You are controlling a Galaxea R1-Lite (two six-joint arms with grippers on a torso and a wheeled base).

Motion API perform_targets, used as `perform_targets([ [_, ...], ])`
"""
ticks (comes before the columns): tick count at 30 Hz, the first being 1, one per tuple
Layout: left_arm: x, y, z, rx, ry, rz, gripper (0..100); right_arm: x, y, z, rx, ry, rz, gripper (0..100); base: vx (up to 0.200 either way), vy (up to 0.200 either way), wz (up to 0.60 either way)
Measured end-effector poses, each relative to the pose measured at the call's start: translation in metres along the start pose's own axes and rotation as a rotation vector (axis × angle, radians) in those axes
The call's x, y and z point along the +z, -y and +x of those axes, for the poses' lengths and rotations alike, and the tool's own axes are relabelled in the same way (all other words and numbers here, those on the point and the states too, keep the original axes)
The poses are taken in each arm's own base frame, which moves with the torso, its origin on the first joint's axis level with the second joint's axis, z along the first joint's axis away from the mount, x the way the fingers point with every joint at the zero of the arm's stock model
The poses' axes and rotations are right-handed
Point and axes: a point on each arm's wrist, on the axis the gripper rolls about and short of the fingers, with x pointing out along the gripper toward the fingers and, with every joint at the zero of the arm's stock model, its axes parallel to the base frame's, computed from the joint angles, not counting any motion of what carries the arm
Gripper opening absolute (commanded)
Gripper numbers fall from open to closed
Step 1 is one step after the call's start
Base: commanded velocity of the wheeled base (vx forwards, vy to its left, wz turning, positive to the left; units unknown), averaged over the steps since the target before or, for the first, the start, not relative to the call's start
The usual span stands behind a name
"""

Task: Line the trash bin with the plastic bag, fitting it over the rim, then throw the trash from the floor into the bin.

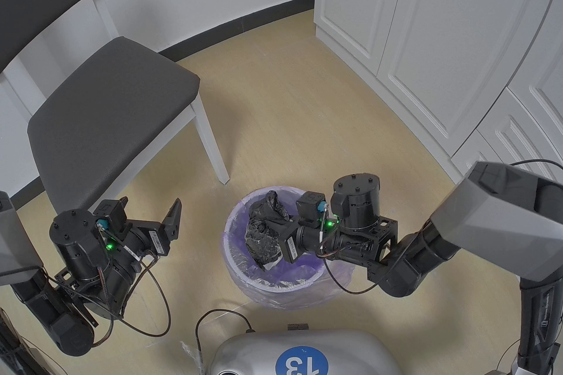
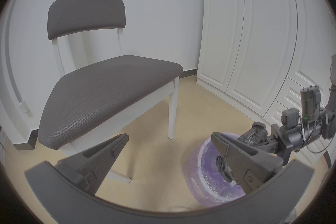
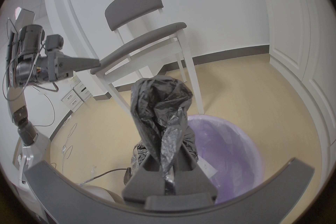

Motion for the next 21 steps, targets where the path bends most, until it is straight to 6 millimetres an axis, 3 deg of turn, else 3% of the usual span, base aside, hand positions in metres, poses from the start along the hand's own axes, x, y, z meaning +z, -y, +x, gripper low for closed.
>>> perform_targets([
  [12, 0.004, -0.004, -0.001, 0.014, 0.015, 0.020, 100, -0.047, 0.013, 0.038, -0.015, -0.051, 0.021, 0, 0.000, 0.000, 0.00],
  [21, 0.001, -0.006, 0.000, 0.022, 0.000, 0.026, 100, -0.070, 0.031, 0.050, -0.048, -0.076, 0.040, 0, 0.000, 0.000, 0.00],
])
